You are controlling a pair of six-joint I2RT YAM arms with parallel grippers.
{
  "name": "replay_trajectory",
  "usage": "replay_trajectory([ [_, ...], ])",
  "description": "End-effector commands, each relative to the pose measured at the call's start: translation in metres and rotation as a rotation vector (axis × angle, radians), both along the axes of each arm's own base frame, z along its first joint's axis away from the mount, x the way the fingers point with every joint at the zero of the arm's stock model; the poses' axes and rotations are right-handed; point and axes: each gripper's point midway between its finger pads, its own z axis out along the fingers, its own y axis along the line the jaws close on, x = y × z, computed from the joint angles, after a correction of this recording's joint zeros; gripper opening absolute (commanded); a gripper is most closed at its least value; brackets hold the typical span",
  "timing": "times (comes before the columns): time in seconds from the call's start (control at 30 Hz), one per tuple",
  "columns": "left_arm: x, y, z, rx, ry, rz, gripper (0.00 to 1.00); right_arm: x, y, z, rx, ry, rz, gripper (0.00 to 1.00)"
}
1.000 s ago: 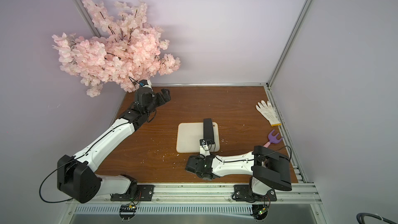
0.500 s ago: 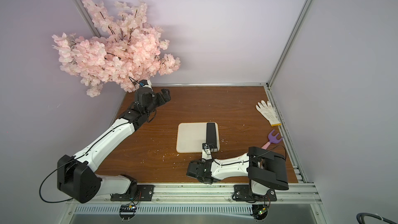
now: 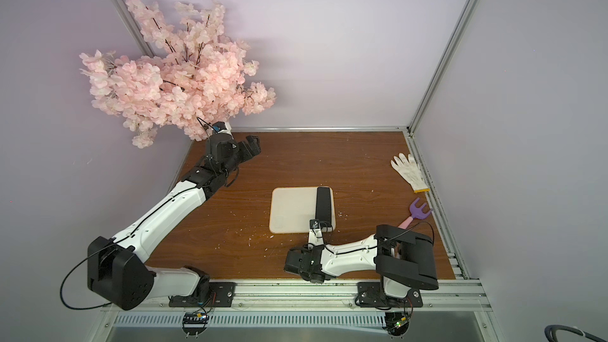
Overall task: Align the knife with the edge of the cutting board
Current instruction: Place the knife at the edge of the cutting board.
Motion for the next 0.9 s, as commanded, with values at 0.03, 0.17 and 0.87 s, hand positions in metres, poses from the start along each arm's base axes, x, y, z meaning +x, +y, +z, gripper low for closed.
replay_trajectory([
  [0.03,0.003,0.009,0.005,0.023,-0.014,0.023,1.0,-0.001,-0.008,-0.007,-0.041,0.001,-0.01,0.0],
  [0.17,0.003,0.01,0.007,0.027,-0.017,0.027,1.0,-0.002,-0.01,-0.006,-0.032,-0.002,-0.009,0.0],
  [0.87,0.002,0.014,0.01,0.04,-0.025,0.041,1.0,-0.005,-0.018,0.003,-0.049,-0.002,0.004,0.0],
])
